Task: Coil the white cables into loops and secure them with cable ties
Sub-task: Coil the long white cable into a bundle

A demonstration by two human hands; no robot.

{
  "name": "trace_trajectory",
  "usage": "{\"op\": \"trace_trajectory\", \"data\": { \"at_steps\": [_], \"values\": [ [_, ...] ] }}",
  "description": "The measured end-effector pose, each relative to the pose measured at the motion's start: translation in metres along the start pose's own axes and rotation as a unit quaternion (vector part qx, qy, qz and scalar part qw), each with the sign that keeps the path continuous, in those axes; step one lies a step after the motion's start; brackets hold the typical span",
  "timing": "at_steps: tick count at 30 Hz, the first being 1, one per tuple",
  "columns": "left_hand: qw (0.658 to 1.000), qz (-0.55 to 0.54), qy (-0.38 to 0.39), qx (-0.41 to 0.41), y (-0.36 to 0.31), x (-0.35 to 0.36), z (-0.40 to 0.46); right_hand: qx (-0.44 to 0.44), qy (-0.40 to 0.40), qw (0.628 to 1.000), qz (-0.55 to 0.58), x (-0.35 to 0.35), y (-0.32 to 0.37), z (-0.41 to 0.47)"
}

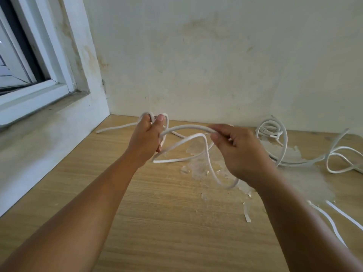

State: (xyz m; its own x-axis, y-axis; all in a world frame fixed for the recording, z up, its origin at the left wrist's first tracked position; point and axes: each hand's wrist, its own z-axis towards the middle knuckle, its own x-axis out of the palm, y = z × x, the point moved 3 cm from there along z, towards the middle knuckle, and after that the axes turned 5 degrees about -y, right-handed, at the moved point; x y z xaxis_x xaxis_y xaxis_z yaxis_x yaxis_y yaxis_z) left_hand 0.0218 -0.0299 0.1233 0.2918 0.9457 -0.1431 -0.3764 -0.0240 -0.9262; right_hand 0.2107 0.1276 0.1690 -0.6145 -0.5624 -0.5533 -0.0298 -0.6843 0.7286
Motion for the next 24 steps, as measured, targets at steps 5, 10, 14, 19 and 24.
{"op": "trace_trajectory", "data": {
  "at_steps": [5, 10, 14, 19, 24],
  "values": [
    [0.984, -0.116, 0.133, -0.019, -0.017, 0.006, -0.013, -0.012, -0.163, 0.987, 0.0, -0.016, 0.004, 0.027],
    [0.975, -0.135, 0.176, -0.017, -0.033, 0.001, -0.017, 0.016, -0.124, 0.992, -0.008, -0.004, -0.004, 0.052],
    [0.97, -0.181, 0.16, -0.015, -0.044, -0.003, -0.014, 0.031, -0.062, 0.997, 0.02, 0.012, -0.007, 0.063],
    [0.917, -0.341, 0.194, -0.07, -0.058, -0.002, -0.014, -0.009, 0.005, 0.993, 0.121, 0.03, 0.0, 0.066],
    [0.866, -0.442, 0.214, -0.094, -0.06, 0.002, -0.016, -0.004, 0.093, 0.963, 0.254, 0.038, 0.013, 0.063]
  ]
}}
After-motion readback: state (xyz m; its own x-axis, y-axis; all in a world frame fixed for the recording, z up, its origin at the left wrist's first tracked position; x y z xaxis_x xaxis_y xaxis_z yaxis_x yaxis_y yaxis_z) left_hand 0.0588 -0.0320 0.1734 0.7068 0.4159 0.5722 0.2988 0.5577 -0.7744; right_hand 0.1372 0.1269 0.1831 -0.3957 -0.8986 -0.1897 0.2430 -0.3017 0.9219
